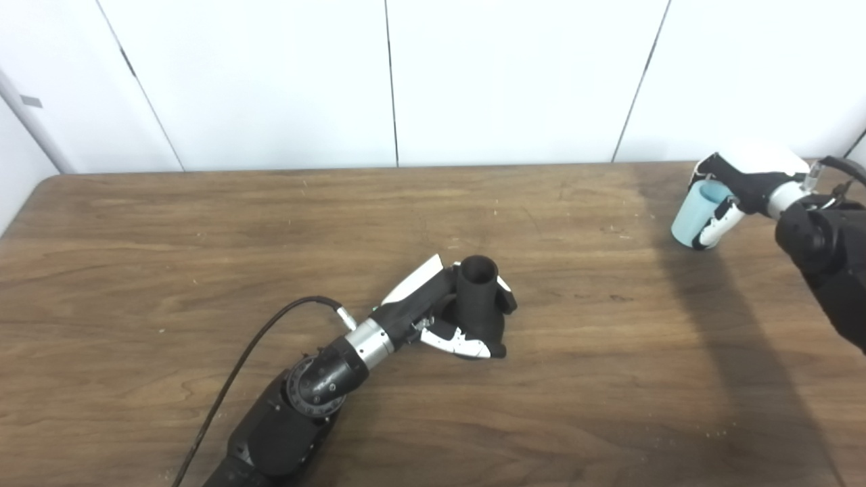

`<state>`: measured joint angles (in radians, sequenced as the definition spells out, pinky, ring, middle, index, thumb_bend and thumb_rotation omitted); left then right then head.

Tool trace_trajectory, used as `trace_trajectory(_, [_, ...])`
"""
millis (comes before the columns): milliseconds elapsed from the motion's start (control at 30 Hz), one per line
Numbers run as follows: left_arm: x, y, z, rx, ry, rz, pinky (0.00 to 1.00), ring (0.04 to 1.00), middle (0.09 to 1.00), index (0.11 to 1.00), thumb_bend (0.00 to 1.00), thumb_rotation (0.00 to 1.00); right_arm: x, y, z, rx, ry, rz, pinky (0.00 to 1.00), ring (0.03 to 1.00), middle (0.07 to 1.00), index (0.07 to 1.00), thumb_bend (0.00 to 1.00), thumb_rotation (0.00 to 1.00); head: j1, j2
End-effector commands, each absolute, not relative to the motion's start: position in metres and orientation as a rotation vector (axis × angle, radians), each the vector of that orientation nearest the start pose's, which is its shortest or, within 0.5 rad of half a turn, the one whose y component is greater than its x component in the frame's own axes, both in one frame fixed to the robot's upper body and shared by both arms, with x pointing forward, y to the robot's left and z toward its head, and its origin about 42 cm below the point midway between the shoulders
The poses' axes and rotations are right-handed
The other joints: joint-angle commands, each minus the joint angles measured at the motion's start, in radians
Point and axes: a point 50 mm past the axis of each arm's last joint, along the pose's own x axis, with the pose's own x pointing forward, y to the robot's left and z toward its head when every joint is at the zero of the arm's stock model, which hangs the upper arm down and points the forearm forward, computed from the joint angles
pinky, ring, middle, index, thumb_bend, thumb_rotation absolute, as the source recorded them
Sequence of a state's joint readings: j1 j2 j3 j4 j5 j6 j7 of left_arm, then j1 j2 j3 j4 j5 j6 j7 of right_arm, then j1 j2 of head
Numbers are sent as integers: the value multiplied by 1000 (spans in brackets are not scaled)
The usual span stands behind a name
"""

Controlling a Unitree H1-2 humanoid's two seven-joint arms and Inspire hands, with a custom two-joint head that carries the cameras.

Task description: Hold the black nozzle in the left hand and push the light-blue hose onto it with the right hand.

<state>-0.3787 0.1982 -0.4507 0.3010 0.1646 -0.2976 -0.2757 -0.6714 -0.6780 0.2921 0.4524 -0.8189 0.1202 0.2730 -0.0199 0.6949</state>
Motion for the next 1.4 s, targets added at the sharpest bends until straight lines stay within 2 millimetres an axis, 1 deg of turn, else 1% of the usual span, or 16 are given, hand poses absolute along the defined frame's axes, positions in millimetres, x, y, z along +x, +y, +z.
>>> trace_trajectory(0, [345,156,72,618,-31,-844,650,647,560,467,509,0,478,-395,306,-1601,41,4,393,403,473,542,515,0,0,0])
trace_trajectory(100, [344,155,72,618,-33,-844,651,647,560,467,509,0,478,-396,308,-1603,18,8,402,408,472,539,516,0,1,2])
trace_trajectory(233, [344,155,72,622,-37,-846,657,650,560,466,509,0,474,-392,314,-1589,-15,20,394,408,473,537,516,0,2,2])
trace_trajectory(367, [345,155,72,621,-37,-847,657,651,560,466,509,0,468,-380,329,-1551,-64,29,379,399,485,537,515,0,1,2])
trace_trajectory(500, [345,155,72,619,-35,-847,656,649,560,466,509,0,460,-363,346,-1526,-147,52,398,426,485,522,517,0,2,2])
trace_trajectory(567, [345,155,72,620,-34,-848,656,649,560,466,509,0,457,-357,352,-1524,-178,60,402,430,489,517,518,0,2,2])
trace_trajectory(600, [345,155,72,621,-35,-849,655,649,560,466,509,0,454,-351,356,-1522,-213,69,402,430,489,516,518,0,1,1])
trace_trajectory(667, [345,154,72,624,-35,-851,655,650,560,466,509,0,443,-330,372,-1503,-339,110,387,421,493,520,517,0,1,1])
trace_trajectory(767, [345,153,72,626,-34,-853,655,651,561,466,509,0,428,-306,386,-1473,-461,164,322,390,490,535,514,0,2,2])
trace_trajectory(900, [346,150,72,622,-33,-853,654,651,561,466,509,0,403,-257,410,-1462,-610,270,253,370,504,528,511,0,6,0])
trace_trajectory(933, [345,150,72,621,-33,-853,653,650,561,466,509,0,399,-250,414,-1465,-623,287,219,414,482,514,516,0,6,0])
trace_trajectory(1033, [346,148,72,614,-32,-850,652,650,561,466,509,0,383,-217,430,-1468,-657,375,155,440,439,520,517,0,11,0])
trace_trajectory(1133, [346,147,73,614,-34,-849,652,650,561,466,509,0,373,-196,437,-1452,-682,448,169,444,447,515,518,0,12,-1])
trace_trajectory(1167, [346,146,73,615,-34,-849,652,650,561,466,509,0,371,-192,438,-1447,-687,464,185,390,469,532,513,0,12,-1])
trace_trajectory(1267, [345,145,73,617,-37,-849,650,650,561,466,509,0,369,-180,438,-1429,-708,521,236,365,484,543,510,0,11,-1])
trace_trajectory(1367, [346,146,72,617,-36,-852,646,648,561,466,509,0,365,-168,433,-1402,-753,578,196,341,452,540,508,0,15,1])
